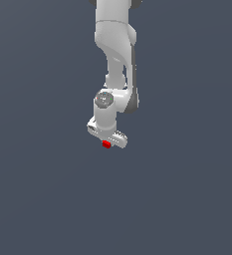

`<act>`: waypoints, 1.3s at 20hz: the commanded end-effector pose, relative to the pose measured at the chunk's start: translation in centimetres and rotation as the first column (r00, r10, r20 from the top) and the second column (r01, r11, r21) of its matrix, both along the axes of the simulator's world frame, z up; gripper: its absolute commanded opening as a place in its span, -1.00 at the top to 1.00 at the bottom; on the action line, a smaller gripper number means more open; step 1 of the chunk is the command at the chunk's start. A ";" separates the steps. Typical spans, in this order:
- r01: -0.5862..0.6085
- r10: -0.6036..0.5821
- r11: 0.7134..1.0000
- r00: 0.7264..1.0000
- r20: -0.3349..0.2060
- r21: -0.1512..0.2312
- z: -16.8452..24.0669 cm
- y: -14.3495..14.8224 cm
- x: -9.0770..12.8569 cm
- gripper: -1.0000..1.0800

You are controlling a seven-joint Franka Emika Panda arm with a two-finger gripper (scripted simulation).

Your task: Pick up the red cube and move it to a goal position.

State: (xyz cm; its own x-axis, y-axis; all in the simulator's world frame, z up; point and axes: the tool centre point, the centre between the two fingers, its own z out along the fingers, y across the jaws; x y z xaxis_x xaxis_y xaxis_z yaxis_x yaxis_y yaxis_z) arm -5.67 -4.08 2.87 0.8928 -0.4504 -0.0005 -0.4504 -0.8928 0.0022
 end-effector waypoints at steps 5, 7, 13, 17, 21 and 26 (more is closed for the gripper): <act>-0.001 0.001 1.000 1.000 0.002 0.000 2.9 1.7 1.5 1.00; -0.001 0.001 1.000 1.000 0.002 0.000 4.2 2.4 2.2 1.00; 0.000 0.000 1.000 1.000 0.001 0.000 8.9 5.1 4.7 1.00; 0.000 0.000 1.000 1.000 0.001 0.000 12.4 7.1 6.6 1.00; 0.000 0.000 1.000 1.000 0.001 0.000 15.4 8.8 8.4 1.00; 0.000 0.000 1.000 1.000 0.001 0.000 18.1 10.4 10.0 1.00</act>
